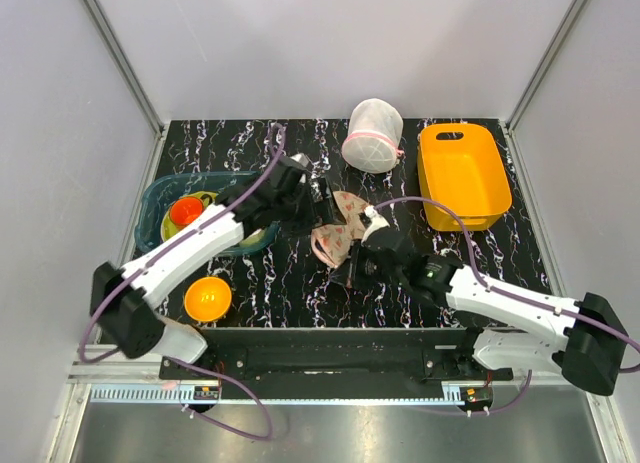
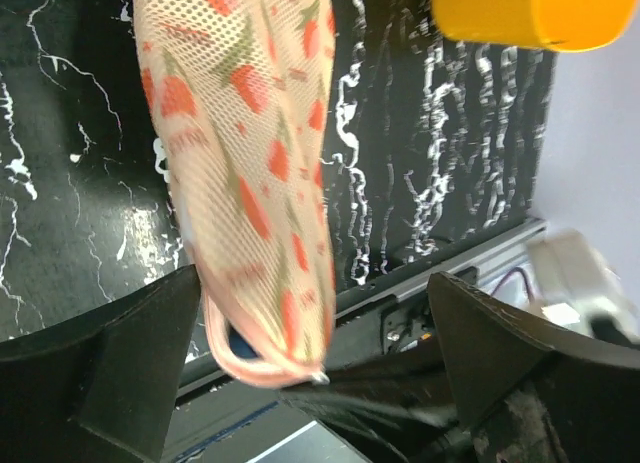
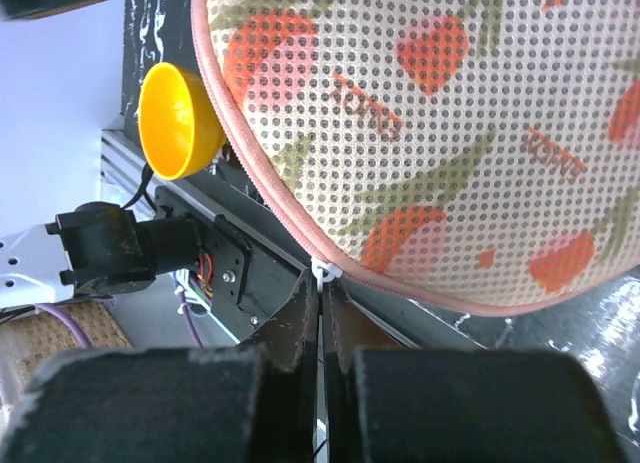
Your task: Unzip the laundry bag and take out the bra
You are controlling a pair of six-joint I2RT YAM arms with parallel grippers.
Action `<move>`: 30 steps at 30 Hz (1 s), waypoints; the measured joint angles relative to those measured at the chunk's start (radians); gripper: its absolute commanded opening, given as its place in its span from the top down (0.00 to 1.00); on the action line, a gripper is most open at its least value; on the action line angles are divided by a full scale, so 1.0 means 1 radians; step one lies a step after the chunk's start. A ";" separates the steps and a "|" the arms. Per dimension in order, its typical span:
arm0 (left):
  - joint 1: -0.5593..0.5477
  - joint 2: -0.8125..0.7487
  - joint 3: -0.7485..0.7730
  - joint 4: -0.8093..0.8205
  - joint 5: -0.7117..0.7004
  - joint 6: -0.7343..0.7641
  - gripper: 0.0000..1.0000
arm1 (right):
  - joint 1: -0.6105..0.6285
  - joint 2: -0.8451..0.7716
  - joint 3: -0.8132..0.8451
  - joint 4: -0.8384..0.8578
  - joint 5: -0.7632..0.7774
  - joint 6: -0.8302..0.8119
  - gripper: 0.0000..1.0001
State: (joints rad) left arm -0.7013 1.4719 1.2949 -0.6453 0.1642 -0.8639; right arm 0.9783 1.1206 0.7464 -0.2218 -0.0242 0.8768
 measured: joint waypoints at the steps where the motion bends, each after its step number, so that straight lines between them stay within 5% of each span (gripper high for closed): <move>1: 0.000 -0.031 -0.004 -0.010 -0.010 -0.002 0.01 | 0.001 0.011 0.002 0.018 -0.006 0.001 1.00; 11: 0.000 -0.399 -0.373 0.005 -0.037 -0.233 0.01 | 0.002 0.076 0.001 0.113 -0.070 0.027 1.00; 25: -0.019 -0.296 -0.454 0.131 -0.007 -0.391 0.03 | 0.002 0.094 0.000 0.132 -0.094 0.030 1.00; 26: -0.019 -0.289 -0.454 0.145 -0.007 -0.397 0.08 | 0.002 0.094 -0.001 0.132 -0.094 0.031 1.00; 30: -0.019 -0.248 -0.453 0.188 -0.008 -0.418 0.80 | 0.002 0.091 -0.006 0.129 -0.094 0.032 1.00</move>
State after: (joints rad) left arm -0.7208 1.2243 0.8421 -0.4568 0.1566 -1.2816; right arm 0.9806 1.2118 0.7399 -0.0933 -0.1181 0.9092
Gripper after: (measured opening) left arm 0.621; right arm 0.017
